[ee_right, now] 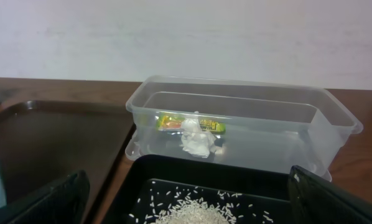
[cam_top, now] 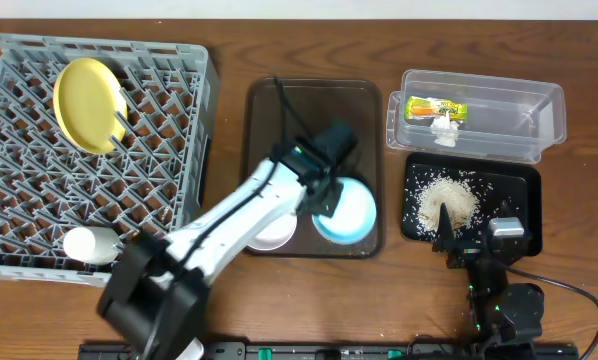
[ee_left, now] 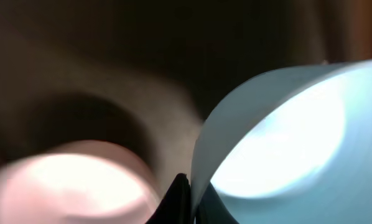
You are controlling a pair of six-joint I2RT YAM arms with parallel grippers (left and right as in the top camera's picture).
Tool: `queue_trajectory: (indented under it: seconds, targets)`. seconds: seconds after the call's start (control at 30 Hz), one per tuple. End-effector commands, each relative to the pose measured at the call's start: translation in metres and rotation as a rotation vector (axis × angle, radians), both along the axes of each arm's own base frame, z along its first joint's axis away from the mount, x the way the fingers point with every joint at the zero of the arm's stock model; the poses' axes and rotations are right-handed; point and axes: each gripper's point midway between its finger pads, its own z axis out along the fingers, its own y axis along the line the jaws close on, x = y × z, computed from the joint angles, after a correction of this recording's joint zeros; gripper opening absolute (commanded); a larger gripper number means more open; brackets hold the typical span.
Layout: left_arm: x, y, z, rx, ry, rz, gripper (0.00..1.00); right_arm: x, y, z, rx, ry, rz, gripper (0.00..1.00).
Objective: Sort waste into correct bins and load items into the dishwasher
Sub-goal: 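Reach the left gripper to the light-blue bowl and grasp its rim, then carry the light-blue bowl with the left gripper into the rack, release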
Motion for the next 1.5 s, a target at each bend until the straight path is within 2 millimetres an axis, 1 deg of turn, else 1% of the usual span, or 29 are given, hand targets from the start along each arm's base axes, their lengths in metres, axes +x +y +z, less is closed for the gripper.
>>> queue_trajectory:
  seconds: [0.0,0.07,0.13,0.17,0.23,0.3,0.37,0.4,0.53,0.57,0.6,0.67,0.77,0.97,1.17,1.23,1.33,1.47]
  targets:
    - [0.049,0.048,0.082,0.132,-0.311,0.049,0.06,0.0,-0.001,-0.001,-0.008,-0.001,-0.004,0.99]
    - [0.067,0.091,0.114,0.301,-0.453,0.088,0.06,0.0,-0.001,-0.001,-0.008,-0.002,-0.004,0.99]
    - [0.077,0.135,0.141,0.5,-0.552,0.137,0.06,0.0,-0.001,-0.001,-0.007,-0.001,-0.004,0.99]
    - [0.081,0.161,0.155,0.633,-0.589,0.165,0.06,0.0,-0.001,-0.001,-0.007,-0.001,-0.004,0.99]
    - [0.086,0.196,0.173,0.815,-0.614,0.208,0.06,0.0,-0.001,-0.001,-0.008,-0.001,-0.004,0.99]
    - [0.091,0.227,0.186,0.945,-0.628,0.285,0.06,0.0,-0.001,-0.001,-0.008,-0.001,-0.004,0.99]
    - [0.098,0.253,0.193,1.002,-0.64,0.379,0.06,0.0,-0.001,-0.001,-0.008,-0.001,-0.004,0.99]
    - [0.102,0.263,0.192,1.014,-0.637,0.412,0.06,0.0,-0.001,-0.001,-0.007,-0.001,-0.004,0.99]
    - [0.121,0.303,0.187,1.054,-0.622,0.505,0.06,0.0,-0.001,-0.001,-0.008,-0.002,-0.004,0.99]
    - [0.126,0.312,0.185,1.068,-0.617,0.517,0.06,0.0,-0.001,-0.001,-0.008,-0.001,-0.004,0.99]
    - [0.136,0.326,0.181,1.09,-0.609,0.532,0.06,0.0,-0.001,-0.001,-0.007,-0.001,-0.004,0.99]
    - [0.144,0.336,0.173,1.117,-0.586,0.524,0.06,0.0,-0.001,-0.001,-0.008,-0.001,-0.004,0.99]
    - [0.155,0.343,0.158,1.137,-0.563,0.517,0.06,0.0,-0.001,-0.001,-0.008,-0.001,-0.004,0.99]
    - [0.175,0.342,0.122,1.165,-0.516,0.466,0.06,0.0,-0.001,-0.001,-0.007,-0.001,-0.004,0.99]
    - [0.183,0.341,0.087,1.187,-0.452,0.414,0.06,0.0,-0.001,-0.001,-0.008,-0.001,-0.004,0.99]
    - [0.184,0.341,0.079,1.192,-0.437,0.403,0.06,0.0,-0.001,-0.001,-0.007,-0.001,-0.004,0.99]
    - [0.185,0.339,0.073,1.194,-0.428,0.392,0.06,0.0,-0.001,-0.001,-0.007,-0.001,-0.004,0.99]
    - [0.189,0.325,0.073,1.186,-0.445,0.366,0.08,0.0,-0.001,-0.001,-0.008,-0.001,-0.004,0.99]
